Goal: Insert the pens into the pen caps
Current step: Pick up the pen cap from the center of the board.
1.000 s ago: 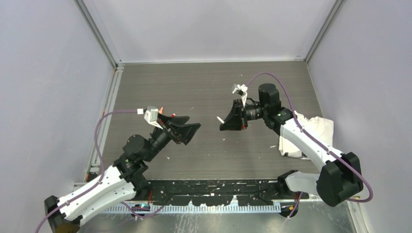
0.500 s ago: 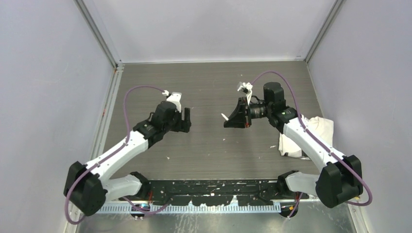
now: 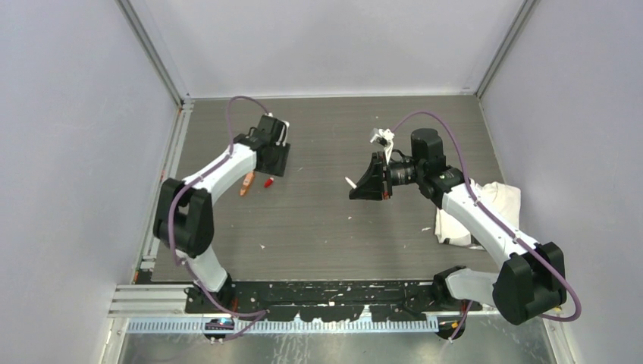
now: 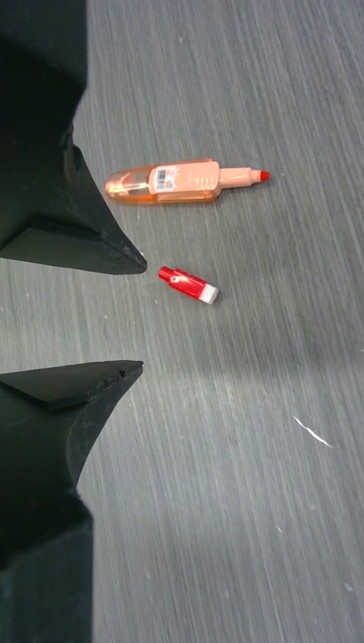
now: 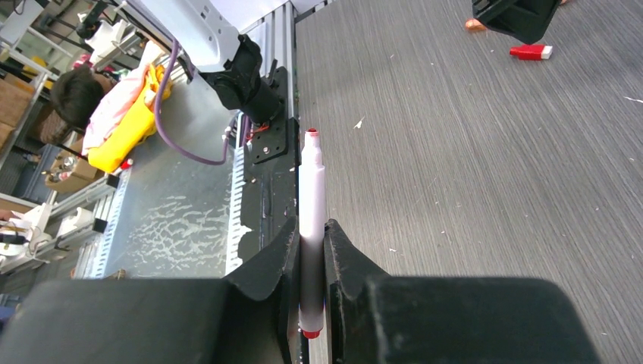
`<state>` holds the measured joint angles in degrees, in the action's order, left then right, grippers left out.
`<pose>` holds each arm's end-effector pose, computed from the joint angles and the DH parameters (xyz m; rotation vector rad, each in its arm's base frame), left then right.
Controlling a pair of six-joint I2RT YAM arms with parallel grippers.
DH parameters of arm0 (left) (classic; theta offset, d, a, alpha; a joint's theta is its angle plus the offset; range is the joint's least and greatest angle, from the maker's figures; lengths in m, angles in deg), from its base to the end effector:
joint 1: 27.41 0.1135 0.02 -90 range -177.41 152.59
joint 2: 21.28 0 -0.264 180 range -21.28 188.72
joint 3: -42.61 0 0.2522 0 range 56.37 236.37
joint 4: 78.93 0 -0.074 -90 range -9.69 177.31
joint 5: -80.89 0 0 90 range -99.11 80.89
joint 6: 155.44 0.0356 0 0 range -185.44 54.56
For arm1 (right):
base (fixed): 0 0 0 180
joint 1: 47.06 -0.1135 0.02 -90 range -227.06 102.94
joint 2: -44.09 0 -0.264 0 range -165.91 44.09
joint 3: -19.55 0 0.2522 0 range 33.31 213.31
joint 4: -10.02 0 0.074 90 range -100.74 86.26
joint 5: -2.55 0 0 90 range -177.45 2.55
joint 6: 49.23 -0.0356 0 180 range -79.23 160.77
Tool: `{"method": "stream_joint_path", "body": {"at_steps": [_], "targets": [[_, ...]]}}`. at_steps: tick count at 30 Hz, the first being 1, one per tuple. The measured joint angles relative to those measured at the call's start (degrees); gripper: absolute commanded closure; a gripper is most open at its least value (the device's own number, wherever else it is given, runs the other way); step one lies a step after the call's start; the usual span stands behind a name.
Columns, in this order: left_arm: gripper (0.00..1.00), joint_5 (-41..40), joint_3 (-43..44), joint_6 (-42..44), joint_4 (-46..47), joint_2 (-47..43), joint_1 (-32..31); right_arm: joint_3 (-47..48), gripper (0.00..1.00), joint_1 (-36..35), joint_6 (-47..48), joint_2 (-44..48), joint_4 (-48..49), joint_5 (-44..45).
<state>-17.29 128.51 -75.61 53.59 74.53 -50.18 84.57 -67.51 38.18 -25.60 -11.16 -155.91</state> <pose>0.3284 -0.1324 0.2407 0.2274 2.5470 -0.0367 0.2303 0.1212 0.3026 -1.0537 1.6848 1.4474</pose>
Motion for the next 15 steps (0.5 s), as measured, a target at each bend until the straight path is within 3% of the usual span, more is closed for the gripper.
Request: {"method": "stream_joint_path", "body": {"at_steps": [8,15], "targets": [[0.56,-1.05,10.71,7.96,-10.93,11.87,0.02,0.00,0.99,0.00,0.17,0.00,-0.02,0.00],[0.55,-0.35,13.38,12.00,-14.49,18.14,0.57,0.00,0.99,0.00,0.20,0.00,-0.02,0.02]]}}
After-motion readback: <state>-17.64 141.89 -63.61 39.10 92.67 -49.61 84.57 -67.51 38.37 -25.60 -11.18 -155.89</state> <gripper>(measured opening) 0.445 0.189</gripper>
